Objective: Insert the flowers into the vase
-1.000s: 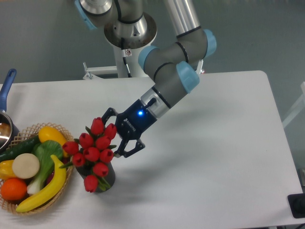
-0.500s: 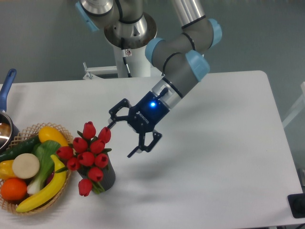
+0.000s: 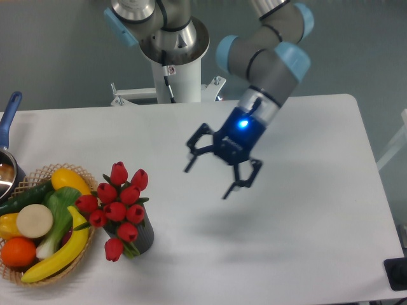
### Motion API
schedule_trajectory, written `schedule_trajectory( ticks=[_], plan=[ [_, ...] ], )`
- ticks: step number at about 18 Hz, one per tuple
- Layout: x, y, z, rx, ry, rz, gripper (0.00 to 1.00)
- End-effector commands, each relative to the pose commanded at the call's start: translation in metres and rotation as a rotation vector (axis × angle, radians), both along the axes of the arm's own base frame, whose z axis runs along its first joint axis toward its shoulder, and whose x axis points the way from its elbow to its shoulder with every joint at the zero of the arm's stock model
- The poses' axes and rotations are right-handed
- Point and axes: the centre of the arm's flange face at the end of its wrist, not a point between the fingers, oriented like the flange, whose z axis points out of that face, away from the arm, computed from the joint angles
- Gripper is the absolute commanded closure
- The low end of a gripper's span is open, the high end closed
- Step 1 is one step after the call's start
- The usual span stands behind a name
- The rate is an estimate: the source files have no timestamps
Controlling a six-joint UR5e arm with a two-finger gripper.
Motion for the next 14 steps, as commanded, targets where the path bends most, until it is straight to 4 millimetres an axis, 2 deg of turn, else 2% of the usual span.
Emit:
schedule_trajectory(
  ticks=[2, 4, 5, 11, 12, 14],
  plan=[
    [-0.01, -0.005, 0.004, -0.002, 0.017, 0.015, 0.0],
    [-0.028, -0.025, -0.006, -0.081, 0.034, 0.082, 0.0],
    [-0.035, -0.037, -0.016, -0.175, 0.062, 0.129, 0.0],
    [-0.047, -0.059, -0.038, -0.515, 0.171, 0.253, 0.0],
    [-0.045, -0.06, -0.042, -0.582, 0.192, 0.266, 0.0],
    [-0.028, -0.036, -0.047, -0.649, 0.232, 0.23, 0.0]
  ],
)
